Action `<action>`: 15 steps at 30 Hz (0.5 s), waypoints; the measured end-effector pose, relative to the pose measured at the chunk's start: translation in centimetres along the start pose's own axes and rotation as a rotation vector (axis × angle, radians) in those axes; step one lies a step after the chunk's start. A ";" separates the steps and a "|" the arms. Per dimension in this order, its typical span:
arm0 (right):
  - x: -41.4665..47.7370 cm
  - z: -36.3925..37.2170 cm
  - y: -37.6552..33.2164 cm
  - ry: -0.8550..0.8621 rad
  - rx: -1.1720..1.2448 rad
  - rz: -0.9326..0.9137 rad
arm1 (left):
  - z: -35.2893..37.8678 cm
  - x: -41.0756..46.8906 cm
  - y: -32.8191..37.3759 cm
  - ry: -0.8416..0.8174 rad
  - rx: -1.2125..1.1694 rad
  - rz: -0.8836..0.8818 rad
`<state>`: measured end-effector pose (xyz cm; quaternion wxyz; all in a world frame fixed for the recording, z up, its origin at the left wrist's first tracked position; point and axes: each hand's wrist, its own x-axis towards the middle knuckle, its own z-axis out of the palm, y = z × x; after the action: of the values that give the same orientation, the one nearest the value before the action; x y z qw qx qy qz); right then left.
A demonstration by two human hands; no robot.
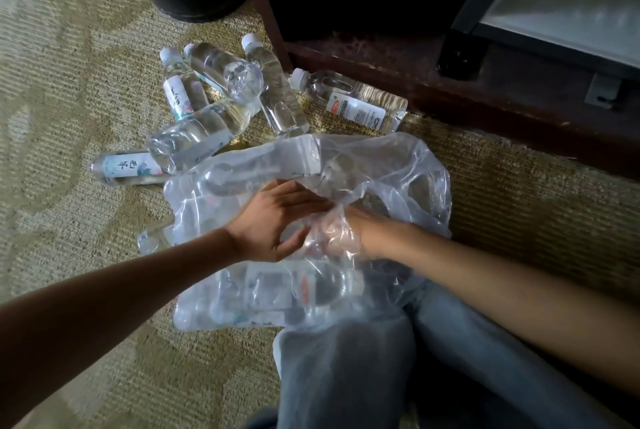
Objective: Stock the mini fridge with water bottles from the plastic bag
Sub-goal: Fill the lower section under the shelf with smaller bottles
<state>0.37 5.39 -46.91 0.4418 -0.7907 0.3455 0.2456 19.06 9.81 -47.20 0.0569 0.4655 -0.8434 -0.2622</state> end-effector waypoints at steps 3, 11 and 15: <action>-1.5 -1.1 0.3 -0.031 0.002 -0.043 | 0.0 -0.3 0.3 -0.057 0.053 0.024; -3.2 -2.9 -0.2 -0.003 -0.171 -0.196 | 0.0 -0.1 0.1 -0.039 0.111 0.044; -4.2 -3.1 1.0 0.051 -0.227 -0.226 | 0.0 -0.2 0.3 -0.044 0.135 0.040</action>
<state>-2.85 3.69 -42.99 0.3656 -0.8753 0.2357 0.2114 18.94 10.06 -47.08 0.0120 0.4454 -0.8694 -0.2135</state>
